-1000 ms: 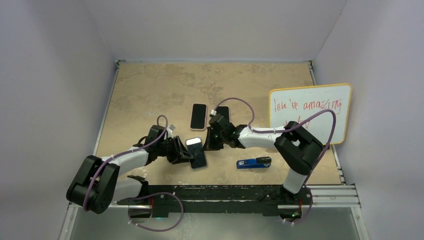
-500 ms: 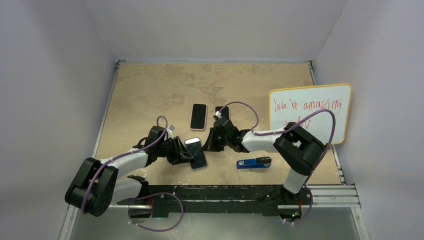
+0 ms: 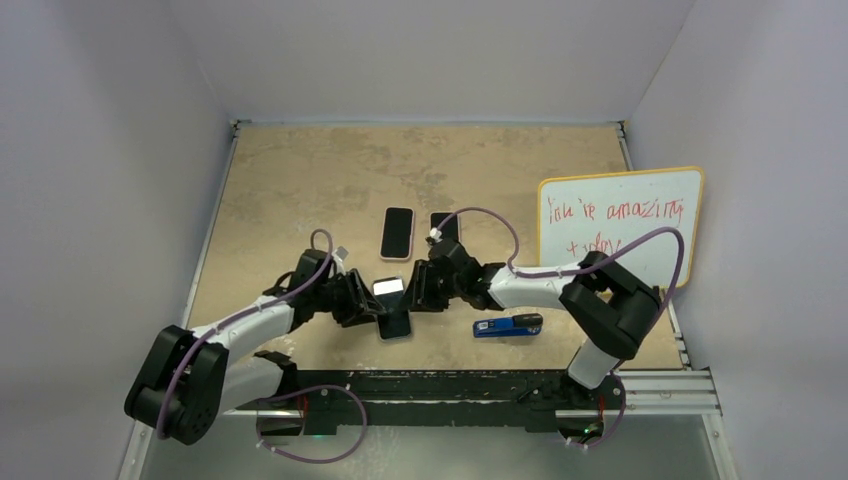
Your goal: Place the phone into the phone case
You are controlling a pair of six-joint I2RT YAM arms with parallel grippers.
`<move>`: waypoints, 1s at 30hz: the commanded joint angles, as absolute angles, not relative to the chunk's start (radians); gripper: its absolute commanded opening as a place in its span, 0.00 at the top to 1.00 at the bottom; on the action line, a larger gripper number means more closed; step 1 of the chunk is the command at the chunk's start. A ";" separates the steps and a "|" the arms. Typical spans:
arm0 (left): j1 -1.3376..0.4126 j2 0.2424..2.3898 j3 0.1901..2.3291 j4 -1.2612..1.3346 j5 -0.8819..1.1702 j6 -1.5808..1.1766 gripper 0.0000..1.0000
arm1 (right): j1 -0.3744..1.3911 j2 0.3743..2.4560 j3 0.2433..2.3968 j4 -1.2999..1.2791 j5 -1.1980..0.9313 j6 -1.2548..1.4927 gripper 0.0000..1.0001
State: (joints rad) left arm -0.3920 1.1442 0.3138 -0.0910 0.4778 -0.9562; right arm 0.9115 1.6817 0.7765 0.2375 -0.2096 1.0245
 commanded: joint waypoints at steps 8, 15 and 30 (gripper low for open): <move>-0.278 1.144 0.372 -0.136 0.484 -0.865 0.60 | 0.886 1.683 0.758 0.302 -0.181 1.019 0.44; -0.278 1.190 0.346 -0.089 0.521 -0.848 0.62 | 0.889 1.715 0.755 0.364 -0.199 1.045 0.37; -0.279 1.226 0.314 -0.019 0.574 -0.831 0.79 | 0.918 1.765 0.718 0.666 -0.316 1.189 0.27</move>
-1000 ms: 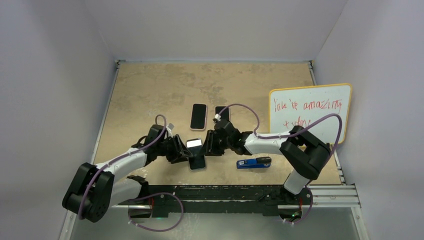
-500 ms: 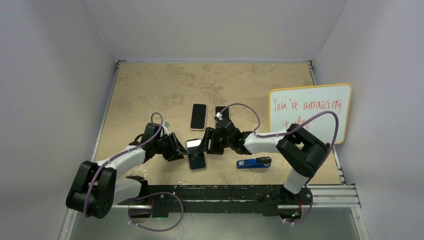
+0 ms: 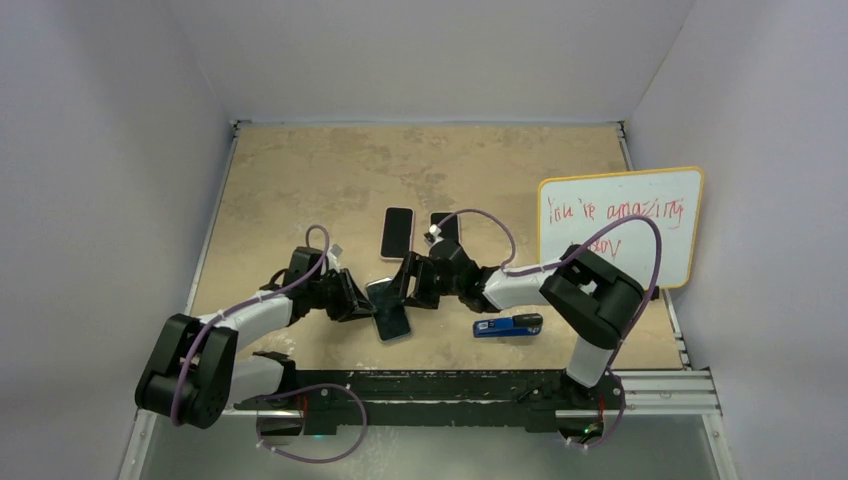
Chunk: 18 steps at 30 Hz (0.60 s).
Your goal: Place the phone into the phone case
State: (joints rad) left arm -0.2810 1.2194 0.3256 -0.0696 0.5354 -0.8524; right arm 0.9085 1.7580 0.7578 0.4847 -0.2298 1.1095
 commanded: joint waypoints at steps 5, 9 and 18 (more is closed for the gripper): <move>-0.279 1.204 0.308 -0.015 0.588 -0.836 0.78 | 0.915 1.746 0.629 0.990 -0.385 1.336 0.28; -0.279 1.182 0.316 -0.024 0.600 -0.840 0.76 | 0.911 1.766 0.635 1.082 -0.411 1.364 0.28; -0.279 1.144 0.320 -0.038 0.614 -0.844 0.75 | 0.911 1.808 0.634 1.181 -0.429 1.400 0.28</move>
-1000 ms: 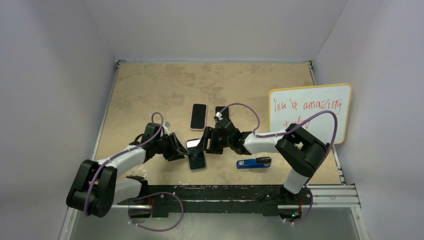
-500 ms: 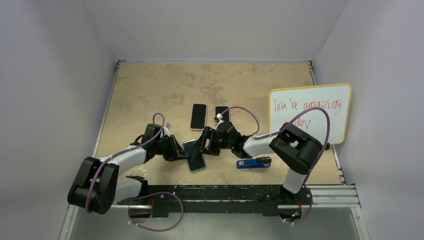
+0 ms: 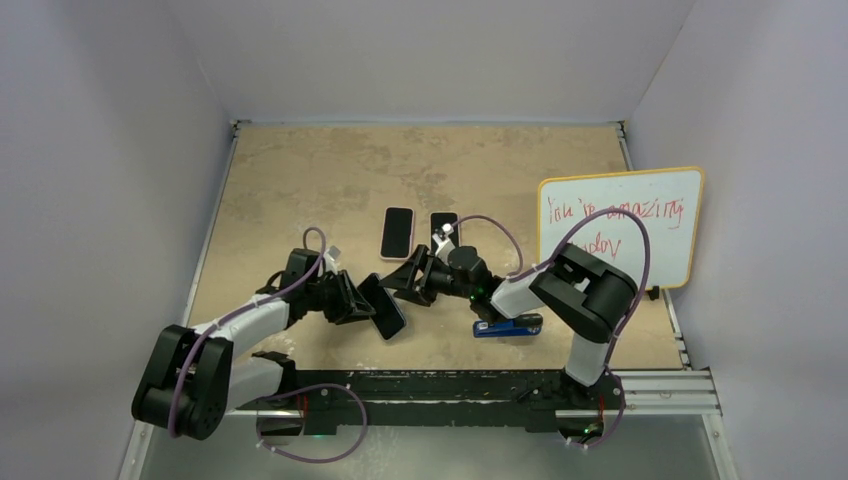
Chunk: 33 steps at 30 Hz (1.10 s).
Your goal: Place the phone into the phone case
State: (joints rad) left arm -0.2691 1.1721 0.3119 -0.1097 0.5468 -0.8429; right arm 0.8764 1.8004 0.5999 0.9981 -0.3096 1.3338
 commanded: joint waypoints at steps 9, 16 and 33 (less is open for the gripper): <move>-0.279 1.131 0.324 -0.069 0.602 -0.832 0.77 | 0.911 1.848 0.671 1.080 -0.486 1.357 0.38; -0.279 1.124 0.325 -0.087 0.592 -0.821 0.78 | 0.912 1.829 0.720 0.859 -0.468 1.245 0.39; -0.279 1.114 0.331 -0.137 0.563 -0.795 0.78 | 0.913 1.828 0.799 0.706 -0.506 1.155 0.72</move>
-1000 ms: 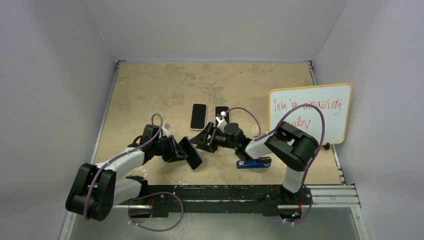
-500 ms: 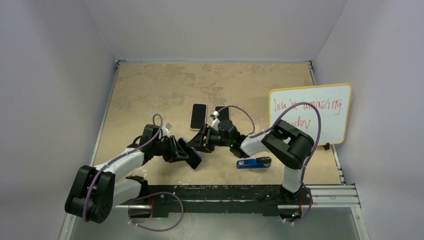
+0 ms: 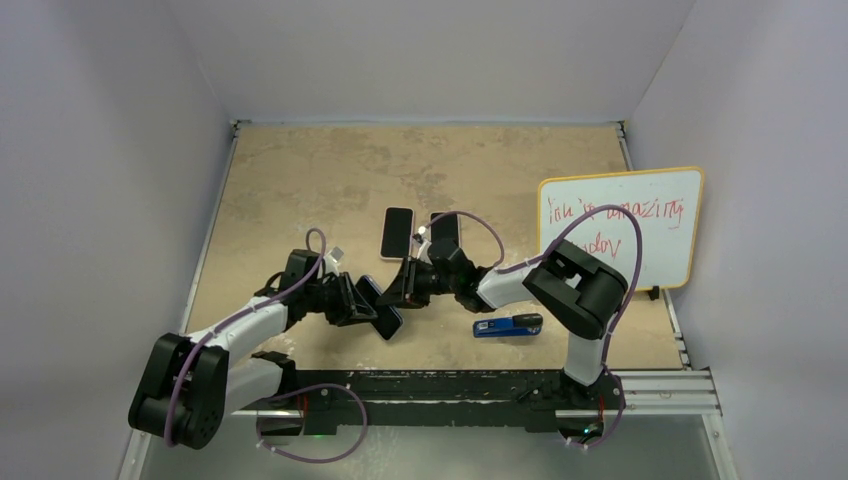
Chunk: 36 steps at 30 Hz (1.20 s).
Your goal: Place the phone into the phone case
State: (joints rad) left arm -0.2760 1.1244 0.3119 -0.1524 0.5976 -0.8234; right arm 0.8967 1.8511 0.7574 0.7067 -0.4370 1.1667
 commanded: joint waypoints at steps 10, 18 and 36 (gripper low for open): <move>-0.279 1.117 0.334 -0.143 0.559 -0.795 0.78 | 0.913 1.758 0.807 0.548 -0.431 1.062 1.00; -0.279 1.055 0.407 -0.201 0.621 -0.809 0.52 | 0.907 1.615 0.743 0.511 -0.355 1.075 1.00; -0.281 0.868 0.412 0.321 0.855 -1.153 0.20 | 0.897 1.115 0.614 0.637 -0.060 1.143 1.00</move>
